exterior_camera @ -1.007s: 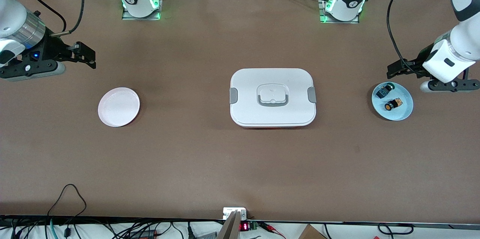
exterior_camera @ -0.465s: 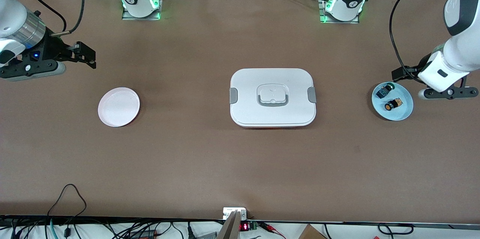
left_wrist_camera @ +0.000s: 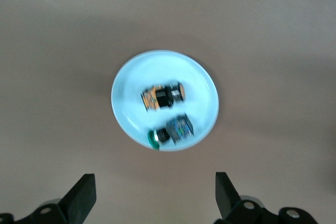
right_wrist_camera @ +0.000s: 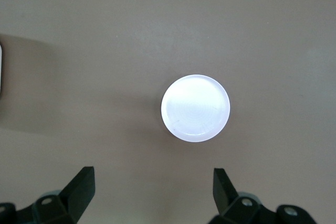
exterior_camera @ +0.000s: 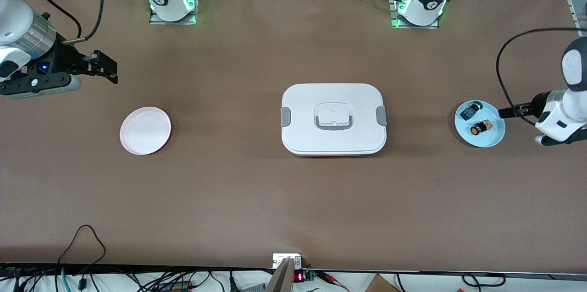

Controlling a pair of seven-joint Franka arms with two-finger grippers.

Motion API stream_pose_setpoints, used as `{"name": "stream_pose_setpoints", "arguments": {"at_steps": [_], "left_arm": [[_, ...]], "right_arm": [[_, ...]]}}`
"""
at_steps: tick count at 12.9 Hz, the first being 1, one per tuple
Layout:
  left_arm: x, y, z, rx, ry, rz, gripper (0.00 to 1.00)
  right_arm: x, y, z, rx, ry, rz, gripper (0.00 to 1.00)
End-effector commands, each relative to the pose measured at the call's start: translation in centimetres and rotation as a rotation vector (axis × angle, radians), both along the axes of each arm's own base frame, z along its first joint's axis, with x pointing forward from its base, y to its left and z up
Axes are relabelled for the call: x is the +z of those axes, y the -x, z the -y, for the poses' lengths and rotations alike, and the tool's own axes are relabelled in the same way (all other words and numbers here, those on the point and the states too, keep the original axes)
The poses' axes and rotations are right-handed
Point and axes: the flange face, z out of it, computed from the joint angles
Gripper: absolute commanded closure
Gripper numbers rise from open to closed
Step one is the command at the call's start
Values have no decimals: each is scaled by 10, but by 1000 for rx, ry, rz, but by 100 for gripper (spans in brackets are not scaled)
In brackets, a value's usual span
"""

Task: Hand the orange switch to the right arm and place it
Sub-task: 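Lower the left gripper over the orange-topped switch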

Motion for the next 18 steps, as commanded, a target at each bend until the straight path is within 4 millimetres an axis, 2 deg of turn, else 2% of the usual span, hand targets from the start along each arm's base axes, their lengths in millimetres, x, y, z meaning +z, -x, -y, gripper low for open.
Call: {"name": "stream_pose_setpoints", "arguments": {"at_steps": [1,3,5,6,8,11,13,16,18], "left_arm": [[-33,0,-11,0,12,-9,0],[-67,8,-8,-12,12,57,0],[-95,23,-13,-1,21,80,0],[-103,24,-8,21,51,87,0],[-122,22,-10,32,72,111,0],[-137,23,-20,23,81,122,0],[-152,29,-32,78,112,113,0],[-169,31,-32,116,143,114,0],[-170,30,-32,104,144,120,0]], "right_arm": [[7,2,-1,-7,-3,0,0],[7,3,-3,-4,-2,-2,0],[7,3,-8,5,-4,-2,0],[8,3,-8,5,-4,1,0],[7,3,-8,5,-4,-2,0],[8,3,-8,7,-3,1,0],[8,4,-13,16,-3,1,0],[8,4,-12,13,-3,3,0],[8,4,-13,15,-4,4,0]]}}
